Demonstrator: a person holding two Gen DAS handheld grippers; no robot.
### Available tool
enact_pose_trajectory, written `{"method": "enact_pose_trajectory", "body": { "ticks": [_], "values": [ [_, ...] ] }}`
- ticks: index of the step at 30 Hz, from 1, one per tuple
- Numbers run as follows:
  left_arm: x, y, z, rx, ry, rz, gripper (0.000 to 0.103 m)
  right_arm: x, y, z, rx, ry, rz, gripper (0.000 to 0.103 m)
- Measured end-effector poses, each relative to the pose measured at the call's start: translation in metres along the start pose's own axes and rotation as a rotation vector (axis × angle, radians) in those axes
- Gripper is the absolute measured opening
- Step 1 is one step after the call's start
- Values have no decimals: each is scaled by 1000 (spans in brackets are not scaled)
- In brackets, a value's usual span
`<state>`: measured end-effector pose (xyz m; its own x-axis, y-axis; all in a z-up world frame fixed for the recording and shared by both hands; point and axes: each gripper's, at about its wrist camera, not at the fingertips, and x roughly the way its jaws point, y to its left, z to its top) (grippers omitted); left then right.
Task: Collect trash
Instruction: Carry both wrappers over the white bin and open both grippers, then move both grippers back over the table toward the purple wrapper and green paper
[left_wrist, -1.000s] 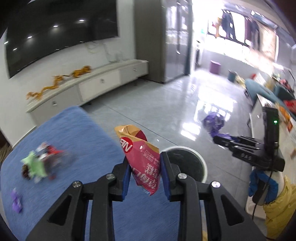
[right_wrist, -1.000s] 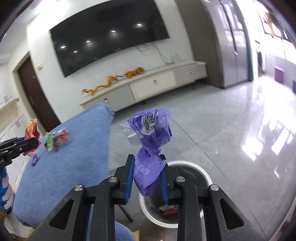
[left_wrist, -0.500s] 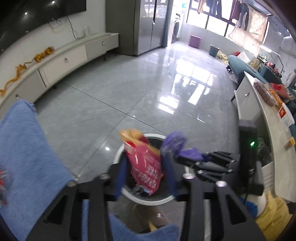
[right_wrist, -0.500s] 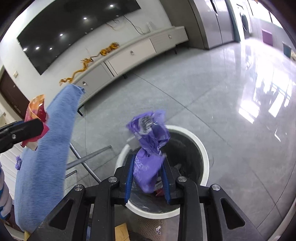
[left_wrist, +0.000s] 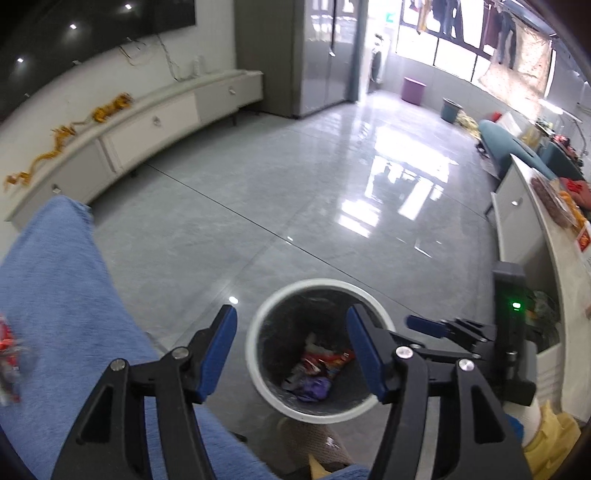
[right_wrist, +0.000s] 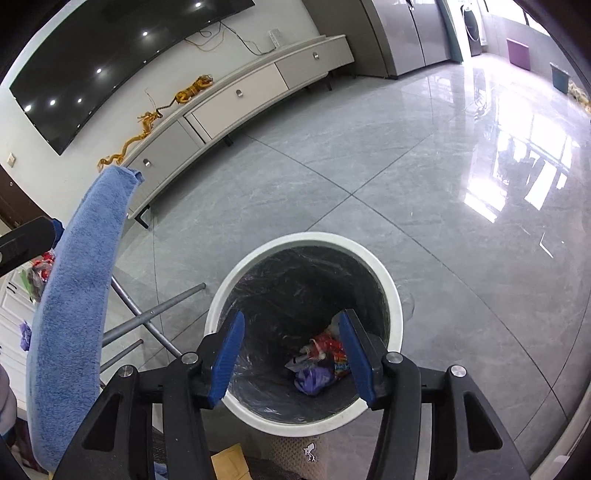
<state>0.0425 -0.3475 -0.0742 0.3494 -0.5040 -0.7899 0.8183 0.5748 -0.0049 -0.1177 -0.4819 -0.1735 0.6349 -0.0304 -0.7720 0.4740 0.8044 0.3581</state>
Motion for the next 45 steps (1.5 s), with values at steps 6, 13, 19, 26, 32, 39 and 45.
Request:
{"method": "enact_pose_trajectory", "body": {
  "ticks": [6,13,19,26,32,39,45],
  "values": [
    [-38,15,-5,-14,-83,124,61,-28,16,6,-26,-58,-9,51],
    [-86,37,-18,-66,-180,197,74,-75,50,17,-74,-164,-8,59],
    [-126,69,-36,-143,-242,255,75,-116,88,24,-140,-266,0,65],
    [-161,109,-63,-244,-290,323,75,-146,130,23,-222,-331,-1,71],
    [-185,142,-93,-335,-312,352,75,-155,157,22,-263,-346,-8,72],
    [-211,176,-124,-435,-346,386,78,-163,192,19,-328,-348,-13,72],
    [-232,202,-150,-498,-381,414,80,-169,223,13,-409,-347,-18,73]
  ]
}}
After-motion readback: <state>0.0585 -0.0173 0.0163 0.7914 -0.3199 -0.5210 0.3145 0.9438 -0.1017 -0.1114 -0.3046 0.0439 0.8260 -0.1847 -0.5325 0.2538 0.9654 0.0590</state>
